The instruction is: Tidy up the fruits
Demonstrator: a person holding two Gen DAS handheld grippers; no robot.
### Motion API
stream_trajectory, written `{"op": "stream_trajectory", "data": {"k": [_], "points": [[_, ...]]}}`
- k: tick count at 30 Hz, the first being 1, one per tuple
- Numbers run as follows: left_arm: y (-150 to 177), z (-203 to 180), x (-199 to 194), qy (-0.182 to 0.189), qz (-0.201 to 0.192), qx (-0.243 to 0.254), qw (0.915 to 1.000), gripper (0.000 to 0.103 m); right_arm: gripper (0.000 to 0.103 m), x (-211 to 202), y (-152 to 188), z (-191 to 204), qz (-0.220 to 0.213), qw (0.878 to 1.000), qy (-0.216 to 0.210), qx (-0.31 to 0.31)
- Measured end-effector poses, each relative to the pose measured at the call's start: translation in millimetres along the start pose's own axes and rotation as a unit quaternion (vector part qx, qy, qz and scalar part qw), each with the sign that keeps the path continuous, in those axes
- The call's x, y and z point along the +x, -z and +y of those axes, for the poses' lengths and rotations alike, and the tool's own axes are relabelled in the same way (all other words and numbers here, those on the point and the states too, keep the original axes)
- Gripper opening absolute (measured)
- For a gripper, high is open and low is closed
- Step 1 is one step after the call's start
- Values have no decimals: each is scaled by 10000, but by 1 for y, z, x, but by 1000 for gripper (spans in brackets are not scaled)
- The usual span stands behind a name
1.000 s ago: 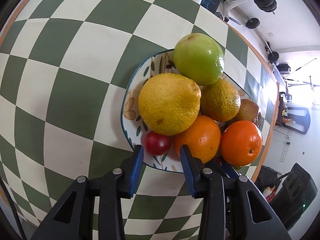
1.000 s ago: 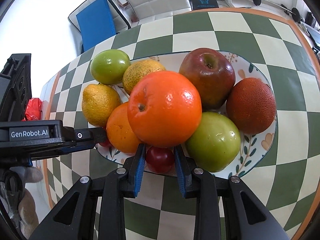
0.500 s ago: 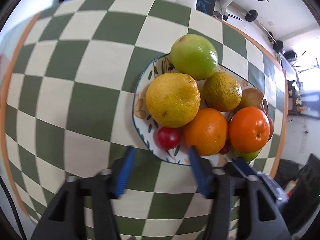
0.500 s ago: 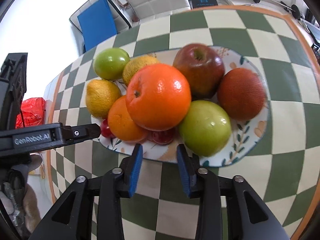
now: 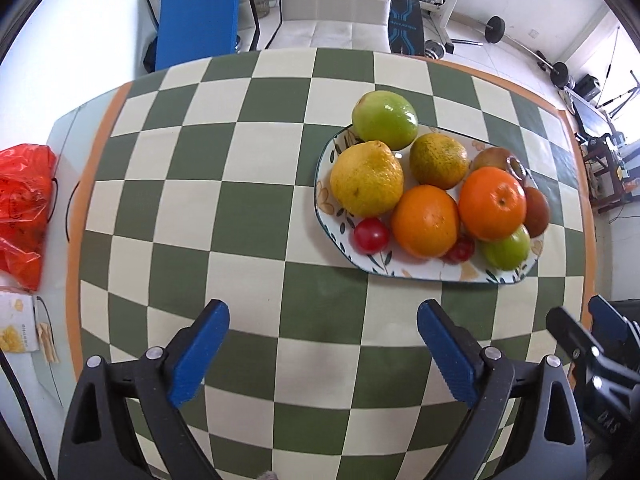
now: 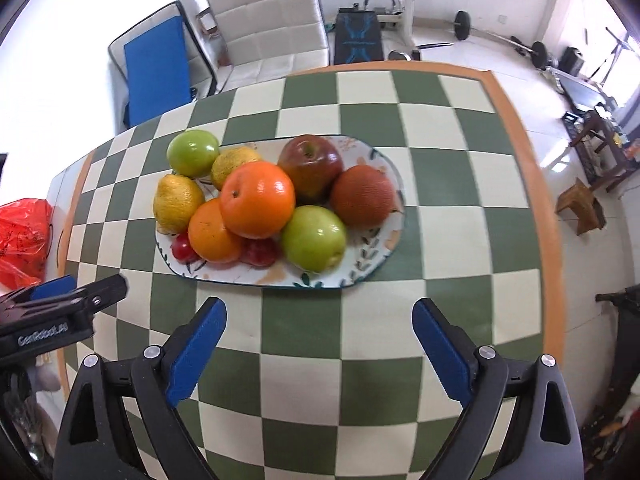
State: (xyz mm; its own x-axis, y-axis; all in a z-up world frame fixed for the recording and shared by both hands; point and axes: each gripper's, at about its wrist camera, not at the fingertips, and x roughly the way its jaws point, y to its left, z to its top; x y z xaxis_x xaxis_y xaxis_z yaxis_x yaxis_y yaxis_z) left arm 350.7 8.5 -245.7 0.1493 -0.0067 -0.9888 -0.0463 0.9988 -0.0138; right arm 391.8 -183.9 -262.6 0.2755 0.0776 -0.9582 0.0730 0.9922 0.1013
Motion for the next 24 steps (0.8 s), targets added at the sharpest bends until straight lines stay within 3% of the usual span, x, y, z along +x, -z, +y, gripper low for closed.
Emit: {"op": "stream_trajectory", "data": {"k": [10, 24], "points": [[22, -11, -58, -30, -584, 119, 9982, 96, 96, -56, 12, -6, -393, 9990, 201, 69], [71, -23, -176, 217, -1508, 318, 9878, 96, 97, -193, 54, 3, -1197, 9927, 147, -40]]}}
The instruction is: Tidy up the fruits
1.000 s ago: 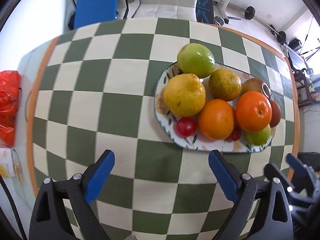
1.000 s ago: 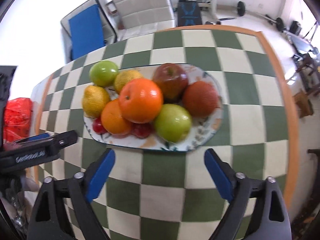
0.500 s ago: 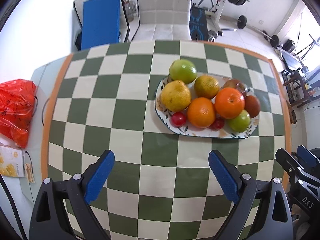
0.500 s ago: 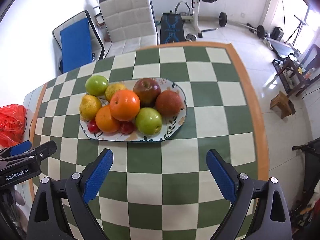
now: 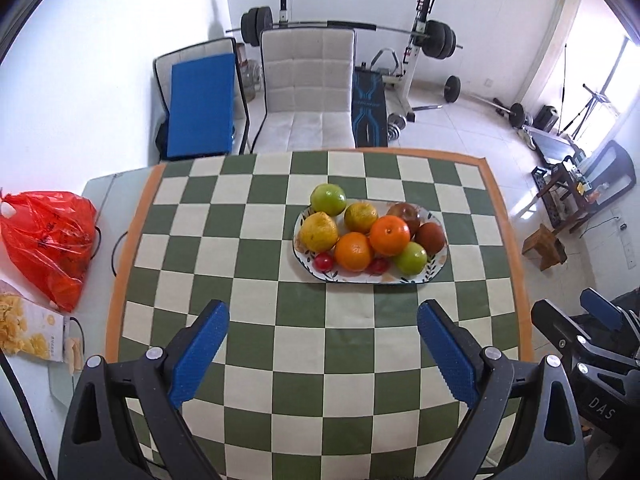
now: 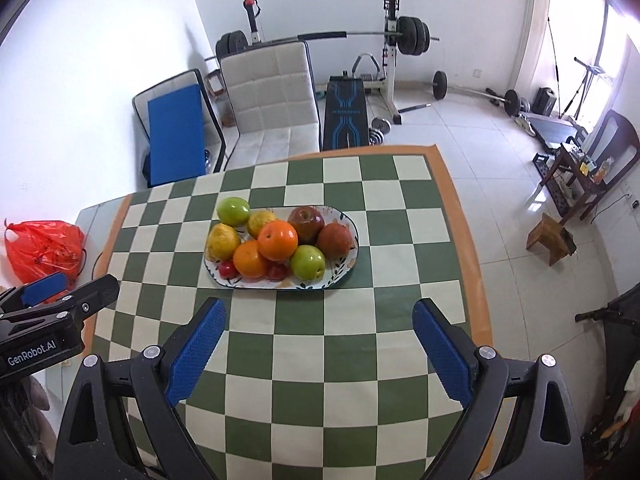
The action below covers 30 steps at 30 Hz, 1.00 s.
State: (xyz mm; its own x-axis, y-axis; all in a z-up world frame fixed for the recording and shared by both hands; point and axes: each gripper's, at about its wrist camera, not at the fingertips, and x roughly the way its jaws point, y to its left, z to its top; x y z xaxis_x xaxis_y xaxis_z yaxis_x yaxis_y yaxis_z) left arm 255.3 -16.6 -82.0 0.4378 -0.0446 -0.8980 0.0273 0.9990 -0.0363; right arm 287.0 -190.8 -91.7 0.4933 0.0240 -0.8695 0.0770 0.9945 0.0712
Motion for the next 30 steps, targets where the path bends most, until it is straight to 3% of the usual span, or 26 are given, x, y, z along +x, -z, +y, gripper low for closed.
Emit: {"op": "stream_trajectory", "data": {"k": [7, 18, 30], "points": [[16, -4, -58, 149, -273, 100, 9995, 96, 97, -67, 10, 5, -262, 9996, -90, -28], [34, -2, -111, 121, -569, 83, 9983, 96, 99, -150, 25, 18, -661, 9976, -199, -108], [35, 3, -115, 43, -690, 48, 9976, 96, 99, -160, 28, 23, -703, 9973, -187, -99]]}}
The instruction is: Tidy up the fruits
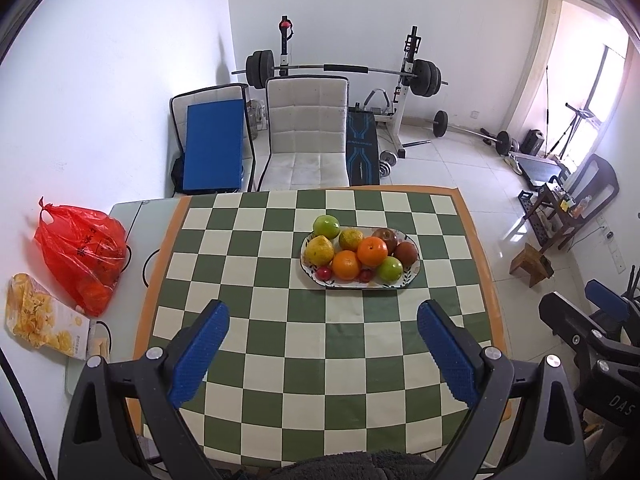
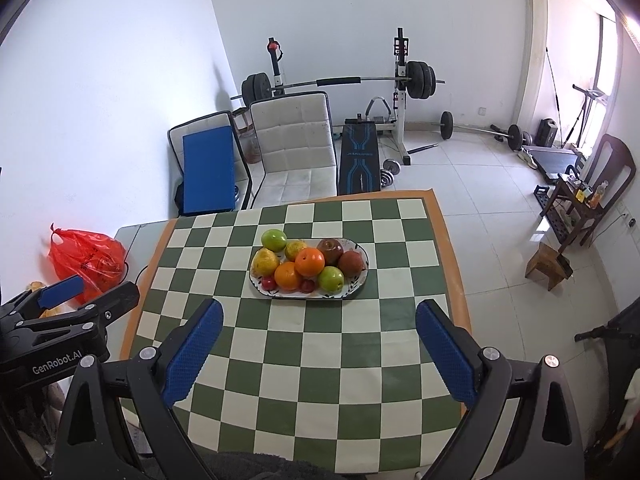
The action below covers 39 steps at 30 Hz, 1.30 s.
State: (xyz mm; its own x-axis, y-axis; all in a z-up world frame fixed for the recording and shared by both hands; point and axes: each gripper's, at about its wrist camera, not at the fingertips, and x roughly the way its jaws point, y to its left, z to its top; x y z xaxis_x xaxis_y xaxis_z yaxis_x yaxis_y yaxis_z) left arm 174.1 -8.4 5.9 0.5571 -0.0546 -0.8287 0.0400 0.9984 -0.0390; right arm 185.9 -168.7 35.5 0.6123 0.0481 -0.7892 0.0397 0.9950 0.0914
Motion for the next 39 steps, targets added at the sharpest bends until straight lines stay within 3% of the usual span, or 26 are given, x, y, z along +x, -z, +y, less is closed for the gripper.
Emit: {"op": "stream_trajectory", "data": {"k": [8, 12, 23, 39], "points": [[-9, -3, 29, -134, -180, 75, 9997, 96, 99, 46, -4, -3, -86, 9998, 189, -58], [-14, -3, 50, -145, -146, 61, 9998, 102, 100, 72, -9, -8, -96, 9994, 312, -71], [-15, -9, 100, -292, 102, 98, 9995, 102, 102, 143, -6, -25, 153, 9985, 523, -55], [-9, -8, 123, -330, 278, 71, 9990, 102, 102, 163, -4, -34, 255, 9984, 510, 3]]}}
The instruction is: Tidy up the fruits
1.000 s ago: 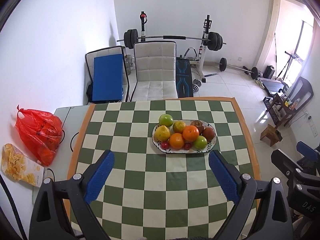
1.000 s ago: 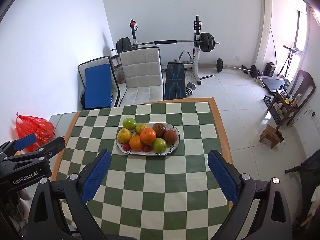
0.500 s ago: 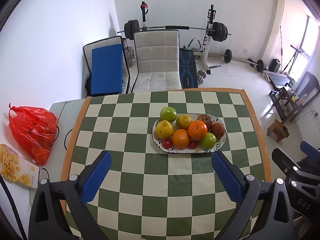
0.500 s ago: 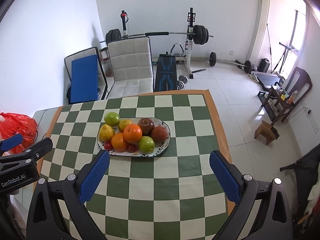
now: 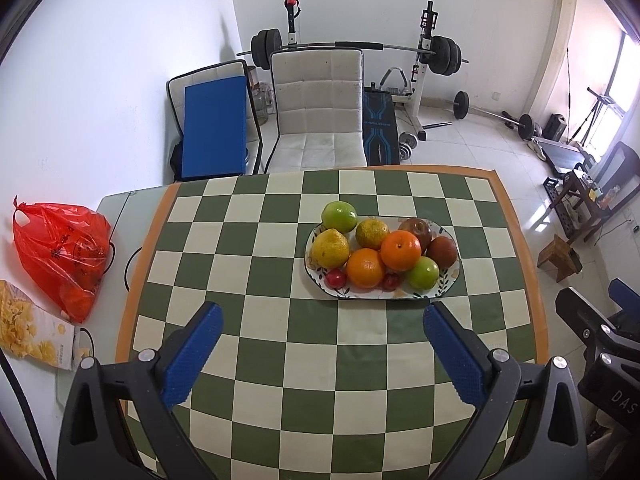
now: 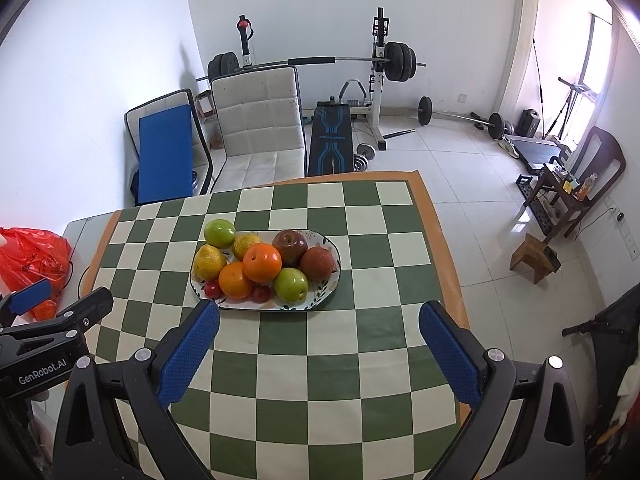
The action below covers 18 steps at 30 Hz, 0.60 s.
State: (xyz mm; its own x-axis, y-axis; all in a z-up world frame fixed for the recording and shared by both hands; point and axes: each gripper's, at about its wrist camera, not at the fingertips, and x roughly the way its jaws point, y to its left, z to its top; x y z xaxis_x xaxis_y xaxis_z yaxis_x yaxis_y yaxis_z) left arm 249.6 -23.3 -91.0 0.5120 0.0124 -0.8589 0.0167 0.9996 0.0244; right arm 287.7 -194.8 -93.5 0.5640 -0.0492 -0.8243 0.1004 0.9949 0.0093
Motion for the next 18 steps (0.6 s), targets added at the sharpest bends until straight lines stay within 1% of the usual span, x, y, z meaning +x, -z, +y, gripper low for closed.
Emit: {"op": "stream_trajectory", "data": {"k": [18], "points": [[1, -3, -6, -13, -25, -48, 10000, 102, 102, 1, -1, 2, 8, 10000, -22, -12]]}}
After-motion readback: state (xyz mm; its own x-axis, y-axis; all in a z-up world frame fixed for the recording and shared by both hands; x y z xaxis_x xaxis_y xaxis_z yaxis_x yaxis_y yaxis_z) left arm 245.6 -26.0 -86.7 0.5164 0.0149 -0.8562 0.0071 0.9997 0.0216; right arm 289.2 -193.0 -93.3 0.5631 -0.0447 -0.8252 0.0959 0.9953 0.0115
